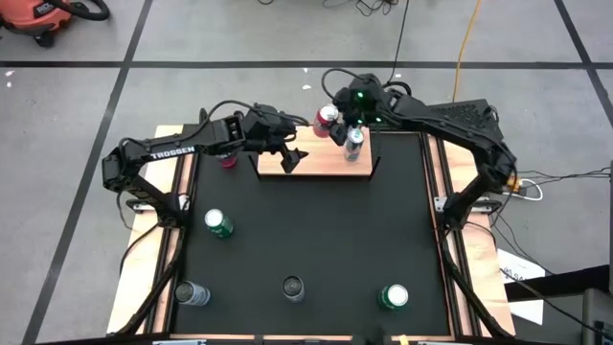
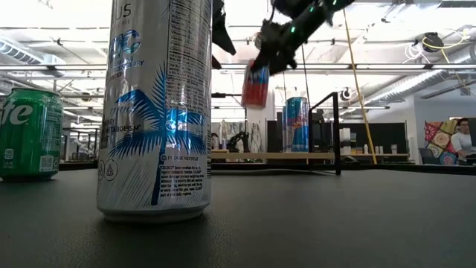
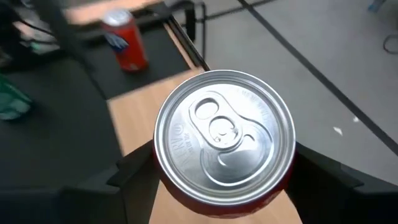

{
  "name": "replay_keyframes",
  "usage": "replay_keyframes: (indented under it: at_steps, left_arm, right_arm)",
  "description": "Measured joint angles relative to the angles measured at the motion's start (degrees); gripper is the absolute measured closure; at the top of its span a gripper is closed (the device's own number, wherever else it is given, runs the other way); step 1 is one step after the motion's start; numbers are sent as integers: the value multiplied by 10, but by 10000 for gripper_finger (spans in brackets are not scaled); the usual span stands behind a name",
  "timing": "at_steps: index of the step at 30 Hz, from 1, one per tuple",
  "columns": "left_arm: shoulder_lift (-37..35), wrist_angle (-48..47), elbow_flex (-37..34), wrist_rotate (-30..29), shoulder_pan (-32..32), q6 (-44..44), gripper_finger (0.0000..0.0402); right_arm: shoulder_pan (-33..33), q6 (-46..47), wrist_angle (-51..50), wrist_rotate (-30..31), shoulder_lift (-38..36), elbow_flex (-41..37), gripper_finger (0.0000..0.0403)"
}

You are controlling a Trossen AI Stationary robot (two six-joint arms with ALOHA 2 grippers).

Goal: Place canned beverage on shelf
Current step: Put the bottom red soda can on the shelf

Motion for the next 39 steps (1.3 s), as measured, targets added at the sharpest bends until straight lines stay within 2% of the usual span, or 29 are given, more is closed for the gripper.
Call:
replay_keyframes:
  at_steps: [10, 18, 24, 32, 39]
  left_arm:
    - [0, -8, 0, -25, 20, 5, 4]
    - [0, -10, 0, -26, 38, 5, 4]
    - [1, -14, -1, -26, 43, 6, 4]
    - [1, -14, -1, -26, 42, 6, 4]
    - [1, -16, -1, -26, 42, 10, 4]
  right_arm:
    - [-29, -36, 34, -2, 105, 0, 125]
    - [-32, -49, 38, -3, 142, 0, 124]
    - [-32, -49, 39, -3, 148, 1, 113]
    - [-33, -52, 38, 14, 125, 1, 46]
    - [-33, -59, 35, 29, 77, 2, 37]
